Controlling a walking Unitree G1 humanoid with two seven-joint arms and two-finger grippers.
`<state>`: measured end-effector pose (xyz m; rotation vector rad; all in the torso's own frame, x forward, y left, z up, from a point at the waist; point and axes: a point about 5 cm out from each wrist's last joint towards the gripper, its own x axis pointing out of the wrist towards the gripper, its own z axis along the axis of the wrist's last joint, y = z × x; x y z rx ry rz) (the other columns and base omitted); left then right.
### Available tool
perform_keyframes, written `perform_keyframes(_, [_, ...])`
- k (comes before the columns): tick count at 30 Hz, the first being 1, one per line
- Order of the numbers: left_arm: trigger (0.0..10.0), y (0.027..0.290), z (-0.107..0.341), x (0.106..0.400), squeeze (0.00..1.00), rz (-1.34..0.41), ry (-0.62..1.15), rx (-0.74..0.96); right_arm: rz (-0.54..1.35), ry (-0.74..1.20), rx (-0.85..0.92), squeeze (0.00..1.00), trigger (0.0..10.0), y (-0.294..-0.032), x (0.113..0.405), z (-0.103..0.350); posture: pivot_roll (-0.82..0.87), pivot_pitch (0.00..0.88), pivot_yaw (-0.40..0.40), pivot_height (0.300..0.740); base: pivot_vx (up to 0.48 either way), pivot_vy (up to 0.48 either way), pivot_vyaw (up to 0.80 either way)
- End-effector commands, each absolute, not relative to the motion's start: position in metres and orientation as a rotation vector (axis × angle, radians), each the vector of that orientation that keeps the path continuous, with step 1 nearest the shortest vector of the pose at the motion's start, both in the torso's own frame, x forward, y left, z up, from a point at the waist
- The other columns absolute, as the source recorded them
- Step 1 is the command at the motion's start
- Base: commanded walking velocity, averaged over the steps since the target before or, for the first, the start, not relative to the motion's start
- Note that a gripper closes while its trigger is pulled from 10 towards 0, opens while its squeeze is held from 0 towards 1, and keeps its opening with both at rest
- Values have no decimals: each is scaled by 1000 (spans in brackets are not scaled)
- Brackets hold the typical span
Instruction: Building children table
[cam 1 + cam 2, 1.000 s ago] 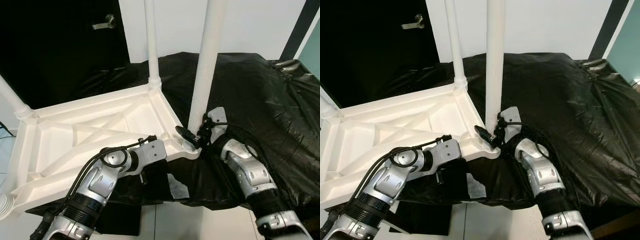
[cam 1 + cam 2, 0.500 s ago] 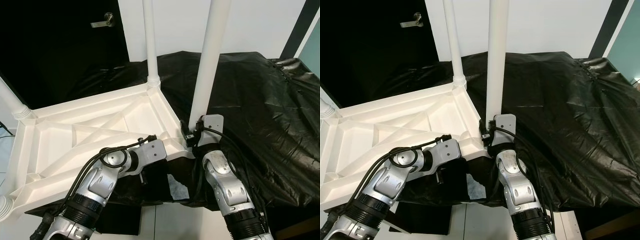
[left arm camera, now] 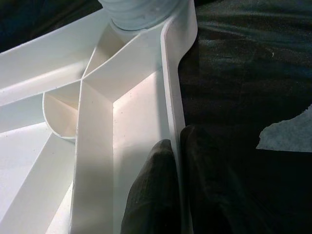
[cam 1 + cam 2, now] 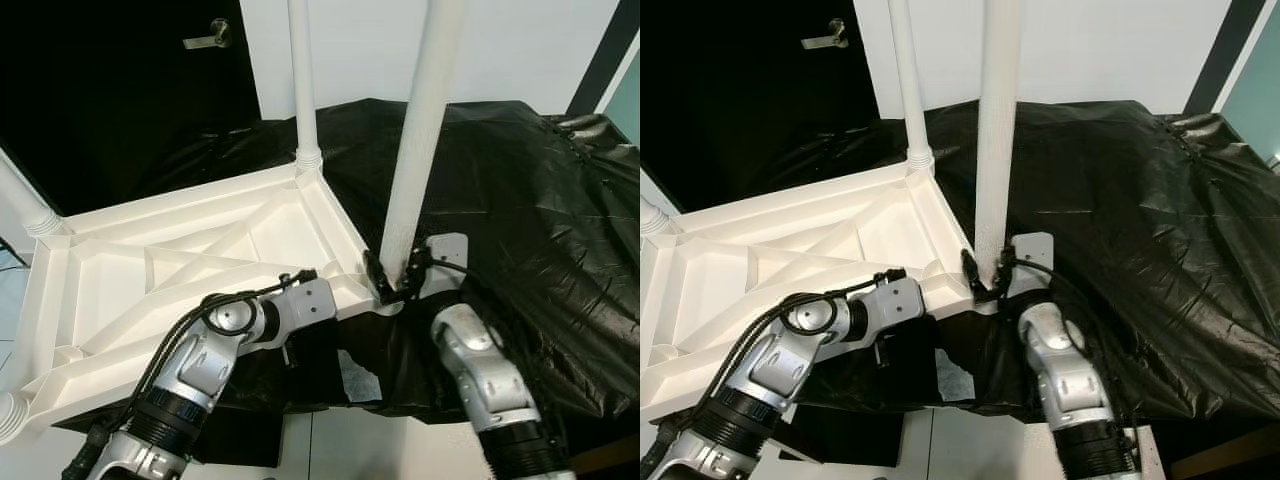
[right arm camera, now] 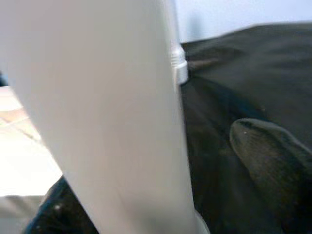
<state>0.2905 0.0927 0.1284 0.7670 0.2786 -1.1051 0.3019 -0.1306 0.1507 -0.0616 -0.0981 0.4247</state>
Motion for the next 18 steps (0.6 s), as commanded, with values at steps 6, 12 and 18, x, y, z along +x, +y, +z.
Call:
perform_keyframes(6, [10000,104,121,294,769,-996,328,745,613,-86,-105,0,10000,-142,314,156,-20,0,35,740,0,0,0])
perform_keyframes(12, [10000,105,127,295,1000,-1010,327,714,780,-65,-134,0,10000,-140,321,160,-12,0,35,740,0,0,0])
perform_keyframes(18, [10000,102,141,285,0,-1117,273,629,906,-37,-175,0,10000,-140,327,159,-7,0,34,740,0,0,0])
